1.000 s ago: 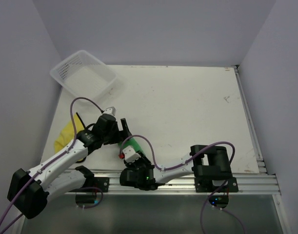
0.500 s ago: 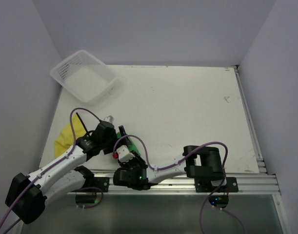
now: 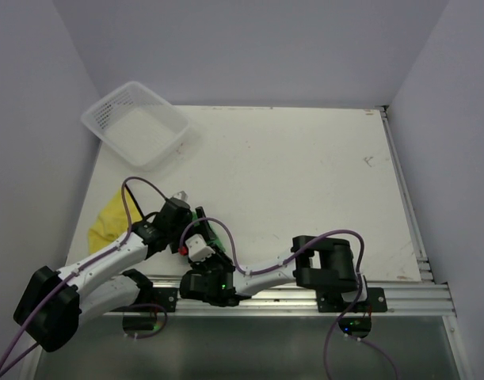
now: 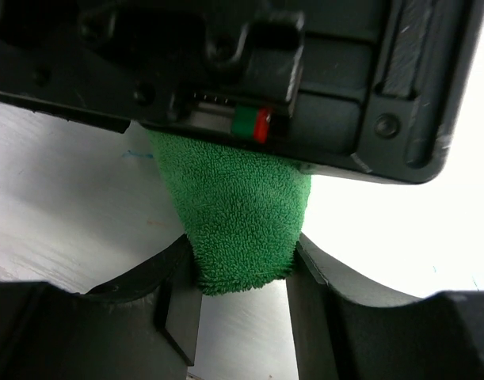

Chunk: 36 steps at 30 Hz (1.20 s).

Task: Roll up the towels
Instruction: Roll the towel, then place the rolled towel into the container

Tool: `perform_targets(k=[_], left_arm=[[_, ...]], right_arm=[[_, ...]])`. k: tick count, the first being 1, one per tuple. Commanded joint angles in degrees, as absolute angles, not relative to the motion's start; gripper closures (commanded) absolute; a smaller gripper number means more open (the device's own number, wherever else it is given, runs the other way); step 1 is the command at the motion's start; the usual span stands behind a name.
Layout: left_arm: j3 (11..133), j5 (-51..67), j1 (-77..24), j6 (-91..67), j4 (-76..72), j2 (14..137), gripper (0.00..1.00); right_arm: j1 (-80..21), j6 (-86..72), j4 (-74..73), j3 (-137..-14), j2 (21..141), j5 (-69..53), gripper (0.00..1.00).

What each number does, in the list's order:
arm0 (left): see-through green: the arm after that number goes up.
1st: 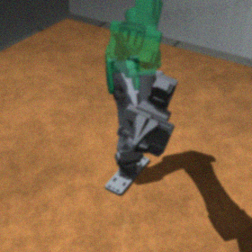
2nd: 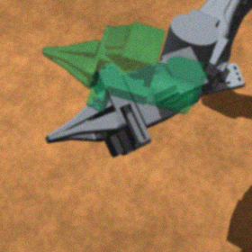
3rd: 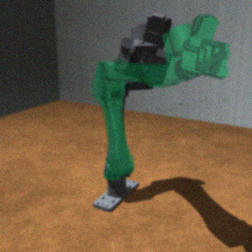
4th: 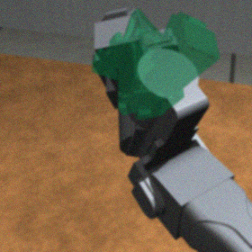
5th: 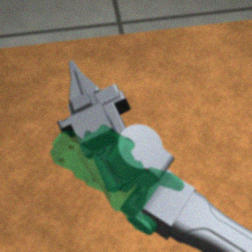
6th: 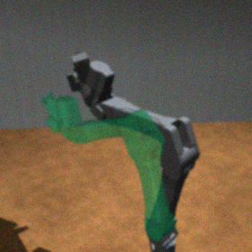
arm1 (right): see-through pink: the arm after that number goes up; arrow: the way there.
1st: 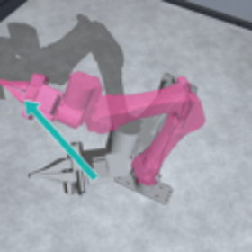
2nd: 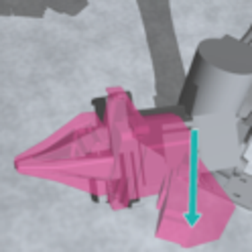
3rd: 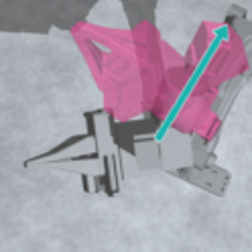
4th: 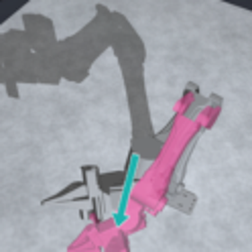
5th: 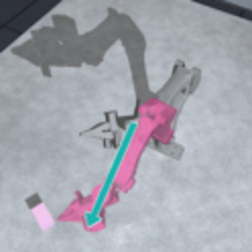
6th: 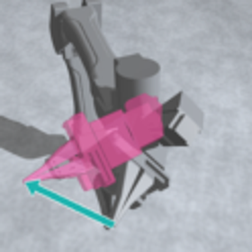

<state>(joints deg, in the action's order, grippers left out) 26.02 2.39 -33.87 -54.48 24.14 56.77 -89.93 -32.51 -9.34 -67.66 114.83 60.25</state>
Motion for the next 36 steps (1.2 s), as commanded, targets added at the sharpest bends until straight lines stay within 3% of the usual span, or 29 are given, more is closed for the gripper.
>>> perform_targets(k=[1,12,25,29,36], left_arm=[[25.4,1.67,-34.1,-54.84,20.57,58.44,0.01],[23.82,2.29,-34.54,-54.93,16.08,61.44,0.13],[23.64,3.51,-34.54,-53.09,13.98,63.02,0.63],[24.17,2.38,-34.54,-51.68,14.5,63.89,0.68],[26.63,0.26,-34.45,-48.34,16.17,67.06,0.69]], right_arm=[[-89.56,-33.14,-7.3,-69.52,115.22,60.82,0.56],[-89.56,-31.2,-3.96,-70.05,116.45,60.03,0.54],[-89.56,-30.06,-2.55,-69.61,116.19,59.24,0.39],[-89.56,-30.5,-1.32,-67.16,113.47,59.85,0.26],[-90.17,-31.37,1.49,-59.25,105.56,61.7,0.17]])
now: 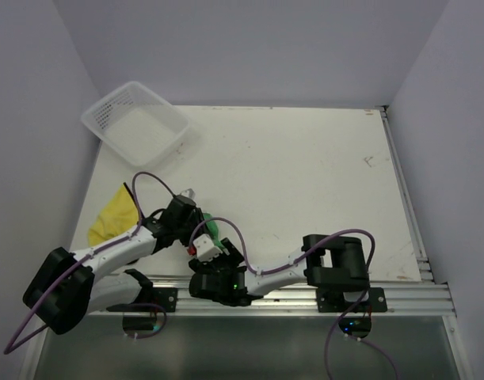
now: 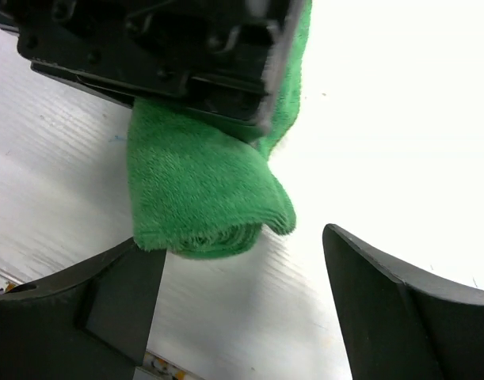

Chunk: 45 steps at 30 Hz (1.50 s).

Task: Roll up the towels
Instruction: Place the rolled towel into the container

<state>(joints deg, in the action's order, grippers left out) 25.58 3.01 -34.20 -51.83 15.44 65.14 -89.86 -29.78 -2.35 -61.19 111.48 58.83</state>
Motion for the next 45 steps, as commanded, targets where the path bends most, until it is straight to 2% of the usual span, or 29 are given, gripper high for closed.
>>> perform_targets(k=[1,12,23,30,37,45], left_arm=[[27.59,0.26,-34.54,-47.47,16.78,67.23,0.69],[39.01,-9.22,-34.02,-41.05,24.08,69.52,0.67],[53.69,-12.65,-29.63,-34.2,28.3,76.02,0.67],[76.41,-17.75,-19.7,-23.67,31.9,83.31,0.64],[100.61,-22.67,-7.23,-15.57,35.07,100.16,0.62],[122.04,-23.56,-0.89,-12.92,41.99,121.43,0.62]], right_arm=[[-90.44,-31.64,1.67,-58.46,104.69,61.7,0.17],[-91.32,-43.15,-5.54,-45.2,87.12,63.37,0.16],[-91.32,-48.95,-12.39,-39.56,77.97,65.3,0.16],[-89.92,-48.08,-14.68,-37.62,73.04,64.43,0.15],[-85.44,-45.97,-14.24,-34.72,68.56,60.21,0.15],[-80.07,-42.9,-9.51,-31.29,67.94,53.89,0.15]])
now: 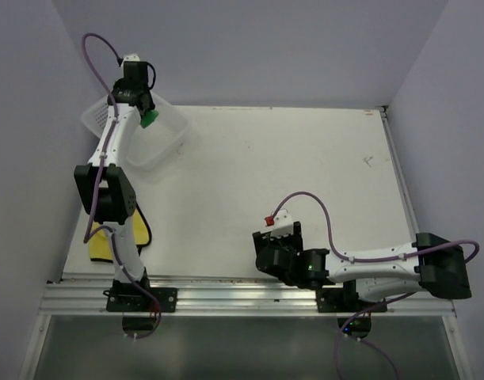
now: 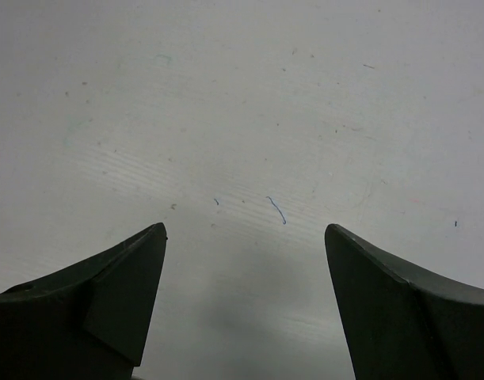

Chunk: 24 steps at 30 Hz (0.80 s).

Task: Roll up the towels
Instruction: Place the rolled towel into the container

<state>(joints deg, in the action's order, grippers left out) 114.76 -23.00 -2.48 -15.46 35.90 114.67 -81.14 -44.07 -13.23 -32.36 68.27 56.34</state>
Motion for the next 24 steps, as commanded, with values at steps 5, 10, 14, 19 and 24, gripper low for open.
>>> perform_targets(k=[5,10,14,19,24], left_arm=[[125.59,-22.94,0.0,-9.59,41.22,126.56,0.58],[128.41,-21.45,2.11,-6.5,42.8,132.01,0.58],[128.06,-18.29,3.25,-7.11,42.19,134.56,0.58],[127.97,-14.08,3.78,-8.17,40.35,137.72,0.57],[127.62,-9.85,3.96,-9.67,37.18,140.0,0.56]], right_arm=[[-79.54,-42.63,-6.33,-31.99,75.4,49.84,0.15],[-79.45,-40.7,-2.47,-33.39,79.27,46.85,0.15],[-78.84,-39.73,-1.58,-34.89,83.22,44.74,0.15],[-78.22,-39.29,-0.79,-35.86,86.04,42.8,0.15],[-76.12,-39.11,-0.35,-36.04,87.8,40.0,0.15]])
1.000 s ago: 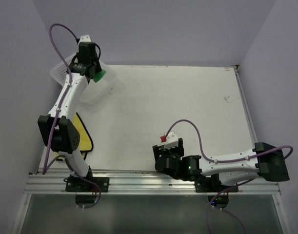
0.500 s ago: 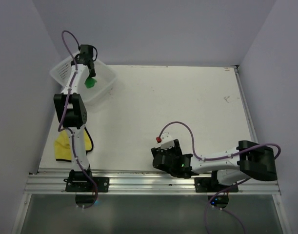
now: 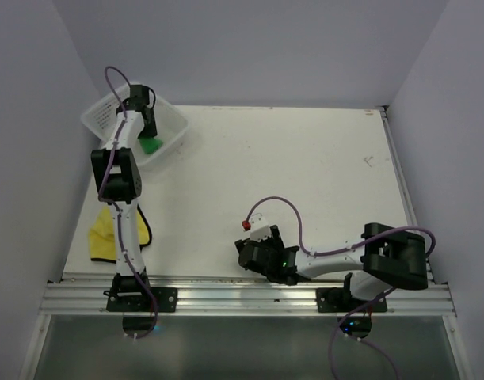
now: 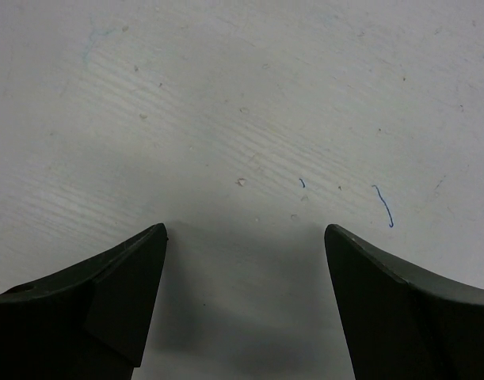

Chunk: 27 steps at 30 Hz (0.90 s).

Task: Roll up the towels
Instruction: Place the rolled towel into the container

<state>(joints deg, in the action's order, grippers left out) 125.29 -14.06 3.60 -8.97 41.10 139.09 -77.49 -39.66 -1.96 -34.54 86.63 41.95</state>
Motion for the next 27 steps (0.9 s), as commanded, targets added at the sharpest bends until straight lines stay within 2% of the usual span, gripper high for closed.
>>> perform_targets(k=[1,9,27], left_arm=[[127.7,-8.8,4.04,-9.84,36.83,140.36,0.55],[126.39,-2.03,4.39,-12.39,31.47,142.64,0.5],[120.24,1.4,5.54,-14.33,28.48,142.04,0.17]], right_arm=[[-75.77,-38.94,-0.35,-36.3,88.41,39.56,0.15],[-74.53,-37.79,1.67,-37.88,91.84,37.0,0.15],[-73.13,-36.83,2.46,-39.73,95.19,34.37,0.15]])
